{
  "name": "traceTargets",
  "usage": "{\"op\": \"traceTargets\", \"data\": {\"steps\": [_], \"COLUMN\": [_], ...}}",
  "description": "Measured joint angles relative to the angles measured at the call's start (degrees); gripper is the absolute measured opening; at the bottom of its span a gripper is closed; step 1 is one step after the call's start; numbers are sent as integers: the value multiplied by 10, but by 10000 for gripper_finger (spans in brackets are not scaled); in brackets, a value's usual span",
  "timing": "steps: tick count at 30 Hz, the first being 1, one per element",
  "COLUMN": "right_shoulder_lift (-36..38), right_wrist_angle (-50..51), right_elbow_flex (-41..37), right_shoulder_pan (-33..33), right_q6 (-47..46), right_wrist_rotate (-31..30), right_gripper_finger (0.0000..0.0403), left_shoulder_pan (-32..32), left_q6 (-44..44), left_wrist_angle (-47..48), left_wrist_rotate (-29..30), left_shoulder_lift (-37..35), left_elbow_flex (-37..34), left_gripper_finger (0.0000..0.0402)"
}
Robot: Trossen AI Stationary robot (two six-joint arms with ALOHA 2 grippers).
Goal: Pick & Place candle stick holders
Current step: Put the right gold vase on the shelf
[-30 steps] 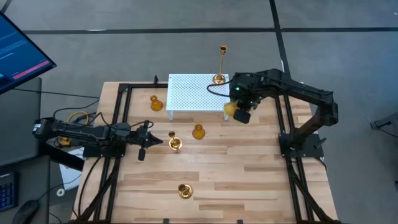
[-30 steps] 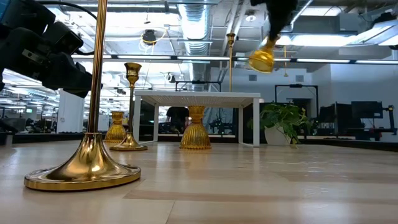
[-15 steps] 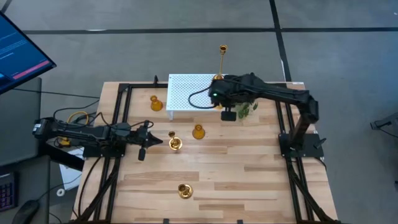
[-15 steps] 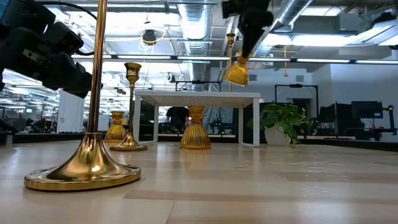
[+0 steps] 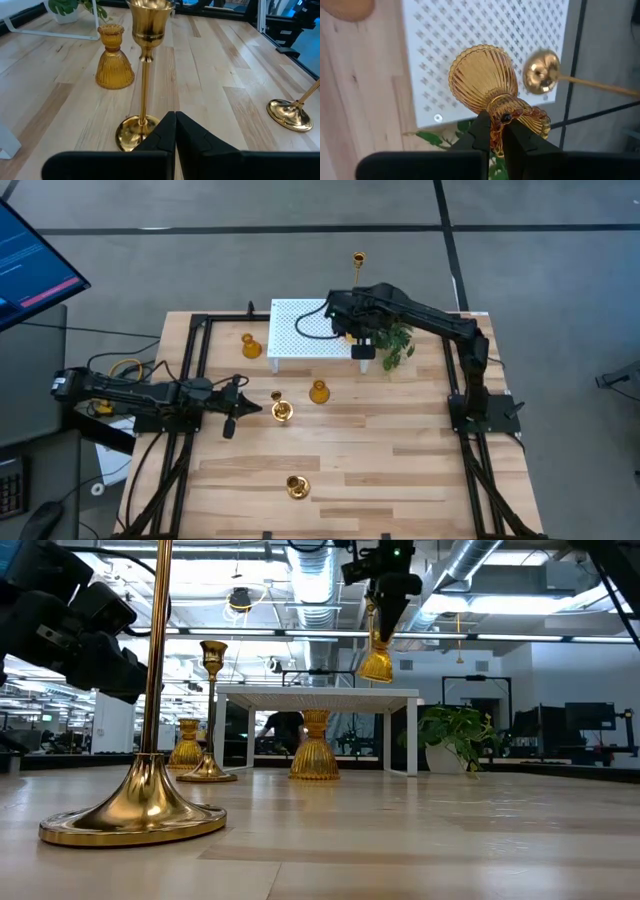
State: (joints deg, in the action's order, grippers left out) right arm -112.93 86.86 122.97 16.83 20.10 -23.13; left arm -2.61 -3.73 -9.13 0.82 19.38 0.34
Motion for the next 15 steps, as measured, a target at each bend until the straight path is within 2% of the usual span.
{"op": "traceTargets", "data": {"steps": [6, 11, 15], "right_shoulder_lift": [0, 0, 0], "right_wrist_angle": [-1, -3, -3], "right_elbow_flex": [1, 1, 1], "right_shoulder_pan": [17, 23, 23], "right_q6": [0, 0, -1], "right_wrist_rotate": [32, 84, 85], "right_gripper_finger": [14, 15, 14], "left_shoulder_pan": [0, 0, 0], "left_q6": [0, 0, 0], "left_wrist_angle": [-1, -4, -4], "left_wrist_rotate": [0, 0, 0], "left_shoulder_lift": [6, 6, 6], "left_elbow_flex": [0, 0, 0], "left_gripper_finger": [8, 8, 8]}}
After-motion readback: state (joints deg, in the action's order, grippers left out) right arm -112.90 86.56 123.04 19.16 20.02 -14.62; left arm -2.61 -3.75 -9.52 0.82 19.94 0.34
